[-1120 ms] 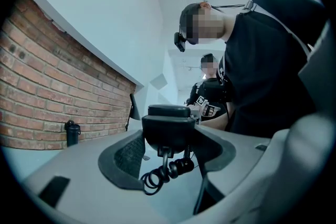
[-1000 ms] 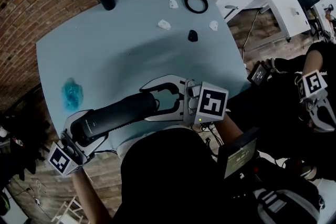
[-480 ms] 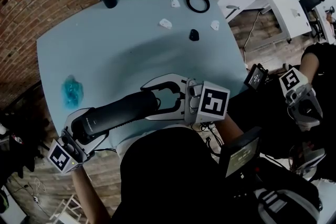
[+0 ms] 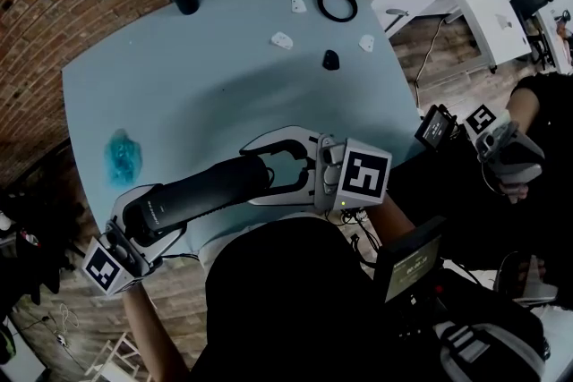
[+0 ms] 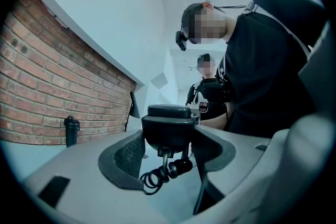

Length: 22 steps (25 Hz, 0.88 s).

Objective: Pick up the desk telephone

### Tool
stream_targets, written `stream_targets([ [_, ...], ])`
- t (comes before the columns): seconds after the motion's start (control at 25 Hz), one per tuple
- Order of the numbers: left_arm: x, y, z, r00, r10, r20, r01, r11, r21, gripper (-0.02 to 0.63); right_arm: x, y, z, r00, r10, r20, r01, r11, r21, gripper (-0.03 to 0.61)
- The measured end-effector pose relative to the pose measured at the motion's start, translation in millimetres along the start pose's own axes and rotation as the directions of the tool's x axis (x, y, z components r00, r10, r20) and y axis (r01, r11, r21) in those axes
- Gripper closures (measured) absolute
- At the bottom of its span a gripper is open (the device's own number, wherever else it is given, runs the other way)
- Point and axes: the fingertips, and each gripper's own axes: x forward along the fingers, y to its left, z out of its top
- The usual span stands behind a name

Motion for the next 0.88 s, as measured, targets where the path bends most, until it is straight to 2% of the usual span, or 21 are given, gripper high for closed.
stream_targets([
  [0.88,-1.7,-3.0,-16.0,0.999,-0.002,-0.048,0.001,1.000,-0.024,0.314,-1.6,2.7,-7.0,1.000,-0.001,0.002,0.001,1.000,0.031,0.334],
])
